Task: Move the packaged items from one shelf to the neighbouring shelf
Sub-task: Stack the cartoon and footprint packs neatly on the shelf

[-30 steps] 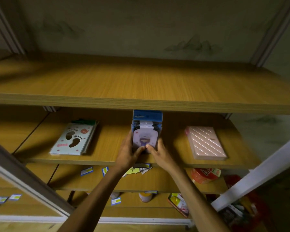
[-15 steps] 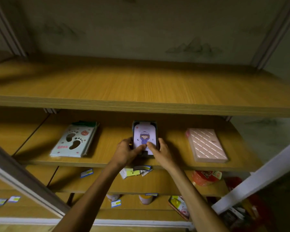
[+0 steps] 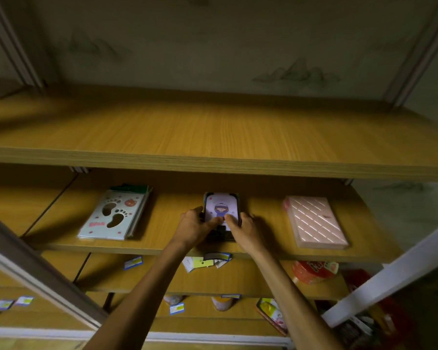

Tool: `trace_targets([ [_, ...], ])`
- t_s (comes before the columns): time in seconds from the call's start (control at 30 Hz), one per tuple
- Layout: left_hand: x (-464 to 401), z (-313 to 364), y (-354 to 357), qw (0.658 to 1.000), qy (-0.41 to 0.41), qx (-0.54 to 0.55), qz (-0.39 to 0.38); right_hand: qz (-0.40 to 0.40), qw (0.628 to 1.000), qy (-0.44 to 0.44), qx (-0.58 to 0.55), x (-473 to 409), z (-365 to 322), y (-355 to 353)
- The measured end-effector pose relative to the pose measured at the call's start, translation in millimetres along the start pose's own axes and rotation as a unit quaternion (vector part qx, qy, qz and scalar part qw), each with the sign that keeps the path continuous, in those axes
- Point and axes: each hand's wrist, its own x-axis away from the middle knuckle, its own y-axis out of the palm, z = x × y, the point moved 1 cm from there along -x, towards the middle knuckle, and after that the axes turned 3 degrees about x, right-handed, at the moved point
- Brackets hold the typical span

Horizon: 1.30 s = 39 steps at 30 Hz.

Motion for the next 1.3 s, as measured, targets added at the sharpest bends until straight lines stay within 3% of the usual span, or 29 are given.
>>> trace_targets([
  [0.3, 10.7, 0.8, -18.8, 0.999, -0.012, 0.013, 0.034, 0.032, 0.999, 0.009, -0.033, 6.2, 2.9, -16.2],
  [0.47, 27.3, -17.9, -62.2, 0.995, 0.061, -0.055, 0.054, 0.061, 0.988, -0.135, 0.042, 14.8, -24.7, -19.2],
  [0.63, 47.2, -34.6, -116.0, 0.988, 0.070, -0.100, 0.091, 0.078, 0.966, -0.235, 0.080, 21.4, -69.0, 7.5],
  [0.77, 53.9, -58.8, -162.5, 0.989, 0.045, -0.103, 0.099, 0.026, 0.964, -0.244, 0.099, 25.9, -101.7, 39.9],
  [1.03, 57.3, -118.6, -236.9, 0.987, 0.033, -0.141, 0.067, 0.032, 0.971, -0.196, 0.132, 37.2, -146.1, 111.7],
  [1.3, 57.7, -139.4, -257.4, 1.000, 0.000, -0.008, -0.014, -0.007, 0.993, -0.109, 0.048, 45.7, -168.3, 147.7],
])
